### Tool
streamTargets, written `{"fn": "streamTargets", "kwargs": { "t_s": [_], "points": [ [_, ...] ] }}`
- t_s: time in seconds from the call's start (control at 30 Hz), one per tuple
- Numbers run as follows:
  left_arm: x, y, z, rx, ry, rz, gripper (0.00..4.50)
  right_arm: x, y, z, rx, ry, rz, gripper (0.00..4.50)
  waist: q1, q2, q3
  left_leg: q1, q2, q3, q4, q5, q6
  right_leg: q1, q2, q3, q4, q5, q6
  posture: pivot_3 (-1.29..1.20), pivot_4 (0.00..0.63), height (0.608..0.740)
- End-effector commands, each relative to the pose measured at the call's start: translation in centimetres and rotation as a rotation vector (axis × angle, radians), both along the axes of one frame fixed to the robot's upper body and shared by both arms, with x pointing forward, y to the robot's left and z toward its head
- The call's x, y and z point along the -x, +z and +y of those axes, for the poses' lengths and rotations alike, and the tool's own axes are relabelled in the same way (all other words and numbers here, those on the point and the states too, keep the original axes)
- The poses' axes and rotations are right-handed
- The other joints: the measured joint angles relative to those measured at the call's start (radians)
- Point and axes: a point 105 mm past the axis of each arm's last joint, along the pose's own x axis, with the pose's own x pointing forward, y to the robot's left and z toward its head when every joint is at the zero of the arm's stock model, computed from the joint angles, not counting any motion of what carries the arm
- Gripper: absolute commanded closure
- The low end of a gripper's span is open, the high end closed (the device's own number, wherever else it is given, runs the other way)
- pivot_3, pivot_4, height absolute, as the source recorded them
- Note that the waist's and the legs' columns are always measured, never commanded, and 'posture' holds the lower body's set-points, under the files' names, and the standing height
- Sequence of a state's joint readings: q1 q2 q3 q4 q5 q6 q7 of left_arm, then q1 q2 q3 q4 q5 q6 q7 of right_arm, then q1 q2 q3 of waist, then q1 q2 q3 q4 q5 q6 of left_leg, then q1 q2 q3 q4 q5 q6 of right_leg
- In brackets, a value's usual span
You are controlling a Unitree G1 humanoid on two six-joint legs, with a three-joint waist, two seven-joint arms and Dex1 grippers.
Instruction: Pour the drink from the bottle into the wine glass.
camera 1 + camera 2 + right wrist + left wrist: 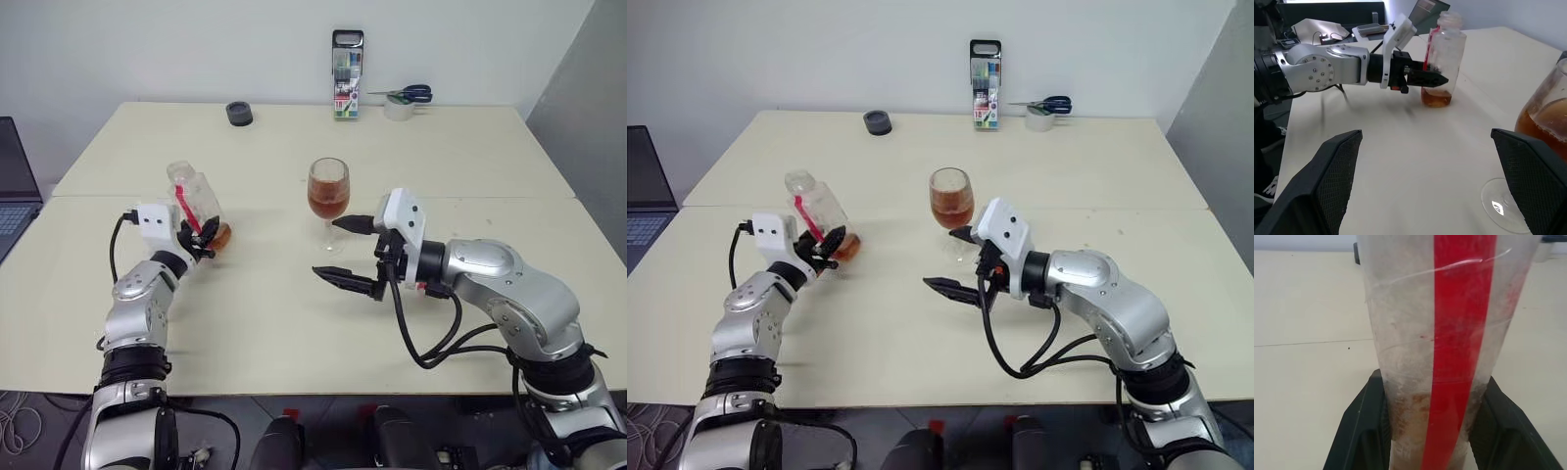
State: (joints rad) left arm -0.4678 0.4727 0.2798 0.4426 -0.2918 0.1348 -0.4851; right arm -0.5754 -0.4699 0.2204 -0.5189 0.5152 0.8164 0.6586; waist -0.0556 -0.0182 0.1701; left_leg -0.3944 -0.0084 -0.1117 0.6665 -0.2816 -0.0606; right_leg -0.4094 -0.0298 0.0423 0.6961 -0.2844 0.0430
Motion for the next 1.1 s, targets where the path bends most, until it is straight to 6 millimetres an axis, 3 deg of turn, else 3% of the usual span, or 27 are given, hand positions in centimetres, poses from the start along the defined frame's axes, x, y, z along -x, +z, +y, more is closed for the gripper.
{"fn": "streamTargets", "kwargs": {
  "t_s": [0.03,0.07,0.33,0.37,0.77,0.97,1.1],
  "points": [
    [-0.3,0.4,-0.4,-0.04,-0.025,-0.029,2.84,0.6,1.0,0.2,-0.004,0.038,-0.043,0.0,0.001,0.0,0.0,0.0,0.0,0.0,0.0,0.0,0.0,0.0,0.0,0.0,0.0,0.0,0.0,0.0,0.15,0.74],
    [-0.3,0.2,-0.4,-0.045,-0.028,-0.025,2.84,0.6,0.9,0.2,-0.001,0.038,-0.043,0.0,0.001,0.0,0.0,0.0,0.0,0.0,0.0,0.0,0.0,0.0,0.0,0.0,0.0,0.0,0.0,0.0,0.15,0.74],
    [-0.1,-0.4,-0.9,-0.072,-0.059,-0.026,0.11,0.7,0.7,0.0,0.01,0.038,-0.038,0.0,0.0,0.0,0.0,0.001,0.0,0.0,0.0,0.0,0.001,0.0,0.0,0.0,0.0,0.0,0.0,0.0,0.15,0.74],
    [-0.1,-0.4,-1.0,-0.075,-0.058,-0.026,0.03,0.7,0.7,0.0,0.011,0.038,-0.038,0.0,0.0,0.0,0.0,0.001,0.0,0.0,0.0,0.0,0.001,0.0,0.0,0.0,0.0,0.0,0.0,0.0,0.15,0.74],
    [0.8,-1.2,-0.6,-0.125,-0.043,-0.017,0.03,-0.1,-0.7,-0.6,-0.031,-0.012,0.018,0.0,0.001,0.0,0.0,0.001,0.0,0.0,-0.001,-0.001,0.001,0.0,0.0,0.0,0.0,0.0,0.0,0.0,0.15,0.74],
    [2.5,-1.5,0.3,-0.208,0.039,0.0,0.03,-1.4,-1.6,-2.8,-0.131,-0.197,-0.067,0.0,0.001,0.0,-0.001,0.002,0.001,0.0,-0.002,-0.001,0.001,0.0,0.0,0.001,0.0,0.0,0.0,0.0,0.15,0.74],
    [4.3,-1.2,0.0,-0.21,0.027,-0.007,0.03,-0.6,-2.9,-4.2,-0.217,-0.277,-0.039,0.0,0.005,0.0,-0.001,0.002,0.001,0.0,-0.003,-0.001,0.001,0.001,0.0,0.001,-0.001,0.0,0.0,0.0,0.15,0.74]
  ]
}}
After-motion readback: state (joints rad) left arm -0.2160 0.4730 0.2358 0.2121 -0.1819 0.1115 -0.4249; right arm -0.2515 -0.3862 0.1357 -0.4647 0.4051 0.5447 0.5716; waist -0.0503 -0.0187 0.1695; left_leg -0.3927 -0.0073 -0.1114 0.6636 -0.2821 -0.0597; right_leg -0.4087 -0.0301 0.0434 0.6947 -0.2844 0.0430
